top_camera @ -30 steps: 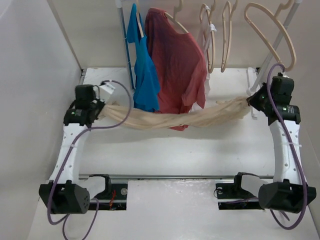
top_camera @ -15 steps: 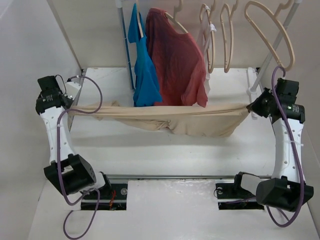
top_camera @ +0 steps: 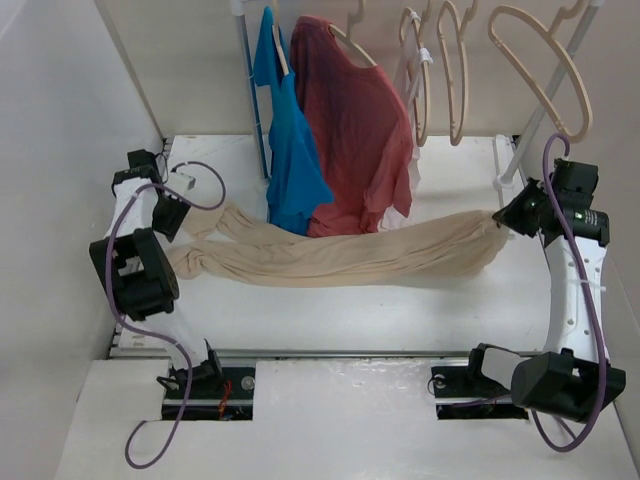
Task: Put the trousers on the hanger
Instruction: Flatten out the trousers at the center of the board.
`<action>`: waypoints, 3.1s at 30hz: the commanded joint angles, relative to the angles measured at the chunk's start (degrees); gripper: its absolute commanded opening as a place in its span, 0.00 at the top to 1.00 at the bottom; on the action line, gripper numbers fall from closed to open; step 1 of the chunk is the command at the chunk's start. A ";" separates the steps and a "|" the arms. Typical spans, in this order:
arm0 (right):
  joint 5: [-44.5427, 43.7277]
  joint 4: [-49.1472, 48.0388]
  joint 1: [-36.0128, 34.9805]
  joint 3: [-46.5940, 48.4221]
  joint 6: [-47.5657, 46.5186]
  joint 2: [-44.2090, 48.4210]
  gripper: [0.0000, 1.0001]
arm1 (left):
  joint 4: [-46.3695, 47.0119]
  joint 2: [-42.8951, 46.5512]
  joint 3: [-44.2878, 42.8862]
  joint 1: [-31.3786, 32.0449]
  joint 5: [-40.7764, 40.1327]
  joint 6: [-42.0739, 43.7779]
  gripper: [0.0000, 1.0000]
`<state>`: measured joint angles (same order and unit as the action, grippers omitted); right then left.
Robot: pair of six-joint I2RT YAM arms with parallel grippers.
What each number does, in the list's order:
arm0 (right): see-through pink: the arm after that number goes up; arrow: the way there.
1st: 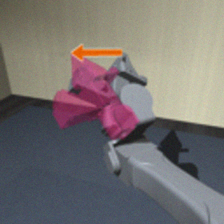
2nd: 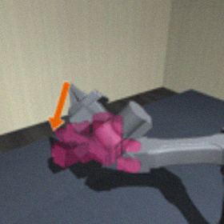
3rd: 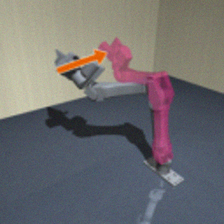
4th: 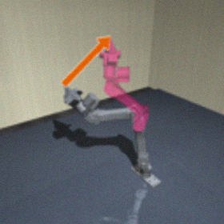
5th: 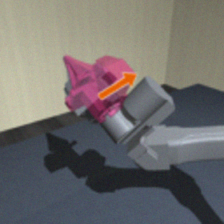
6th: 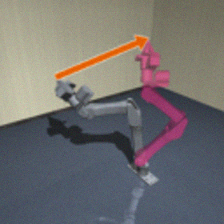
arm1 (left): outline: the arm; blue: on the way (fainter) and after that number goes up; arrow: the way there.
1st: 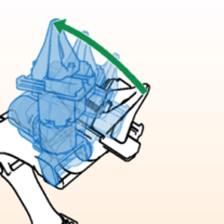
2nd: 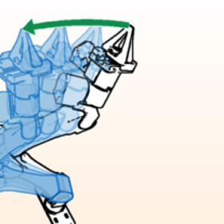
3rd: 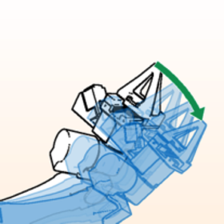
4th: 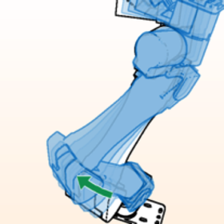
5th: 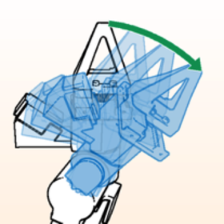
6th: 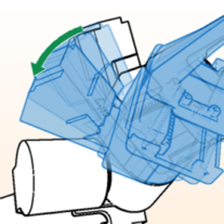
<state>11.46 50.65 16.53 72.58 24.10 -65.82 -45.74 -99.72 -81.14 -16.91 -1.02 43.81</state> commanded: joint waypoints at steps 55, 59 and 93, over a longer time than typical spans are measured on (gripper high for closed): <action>-3.99 -2.75 1.13 2.66 -4.15 2.01 1.00 | 4.35 -8.56 9.07 -6.12 7.77 8.22 0.78; -3.99 -2.75 1.13 2.66 -4.15 2.01 1.00 | 3.11 -6.29 8.55 -8.23 10.85 8.22 1.00; -7.77 -2.14 1.66 12.85 -2.12 0.43 1.00 | 1.16 7.25 -15.20 -11.66 -3.29 3.91 1.00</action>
<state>4.62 52.07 17.58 84.38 21.89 -67.22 -48.01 -96.90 -96.18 -28.95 -2.76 48.95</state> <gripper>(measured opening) 0.032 0.021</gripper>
